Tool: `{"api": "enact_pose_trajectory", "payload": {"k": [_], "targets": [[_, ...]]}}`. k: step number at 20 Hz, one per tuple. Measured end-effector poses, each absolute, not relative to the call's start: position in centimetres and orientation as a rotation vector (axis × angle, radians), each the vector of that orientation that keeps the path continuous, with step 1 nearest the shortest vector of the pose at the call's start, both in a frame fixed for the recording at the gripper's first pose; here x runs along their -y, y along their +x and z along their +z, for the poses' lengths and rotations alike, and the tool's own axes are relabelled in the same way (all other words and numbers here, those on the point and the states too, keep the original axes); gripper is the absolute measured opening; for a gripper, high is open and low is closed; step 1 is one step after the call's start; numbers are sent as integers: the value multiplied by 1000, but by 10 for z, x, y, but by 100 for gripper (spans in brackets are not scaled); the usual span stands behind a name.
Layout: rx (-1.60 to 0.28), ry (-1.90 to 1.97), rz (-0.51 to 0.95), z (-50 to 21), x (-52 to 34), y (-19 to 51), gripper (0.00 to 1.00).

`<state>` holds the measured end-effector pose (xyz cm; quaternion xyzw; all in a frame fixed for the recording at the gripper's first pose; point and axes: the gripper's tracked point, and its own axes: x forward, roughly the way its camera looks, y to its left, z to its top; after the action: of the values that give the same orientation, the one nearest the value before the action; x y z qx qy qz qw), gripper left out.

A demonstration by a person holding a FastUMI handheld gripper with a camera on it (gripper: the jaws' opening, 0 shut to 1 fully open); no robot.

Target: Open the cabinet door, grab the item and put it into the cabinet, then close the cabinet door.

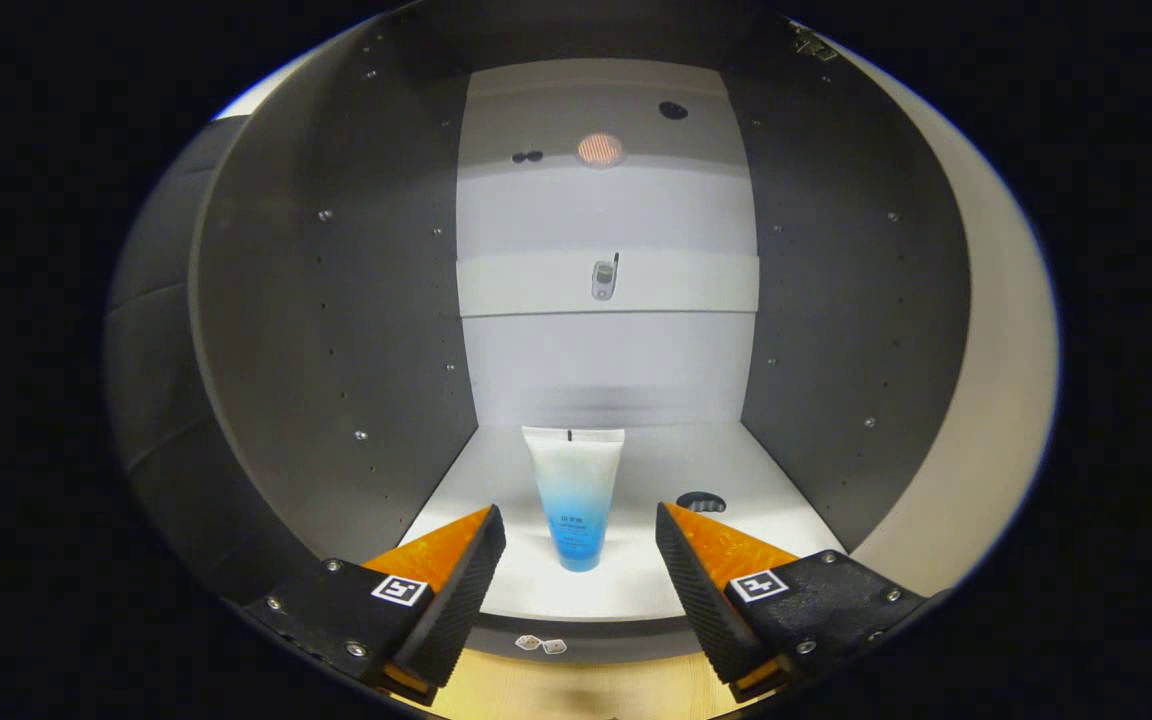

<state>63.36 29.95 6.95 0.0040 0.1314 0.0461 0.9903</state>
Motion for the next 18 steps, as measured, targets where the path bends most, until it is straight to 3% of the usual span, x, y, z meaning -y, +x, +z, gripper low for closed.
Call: {"api": "enact_pose_trajectory", "payload": {"k": [10,18], "targets": [[-95,14,116,110,-284,504,94],[-52,13,96,91,-265,405,94]]}}
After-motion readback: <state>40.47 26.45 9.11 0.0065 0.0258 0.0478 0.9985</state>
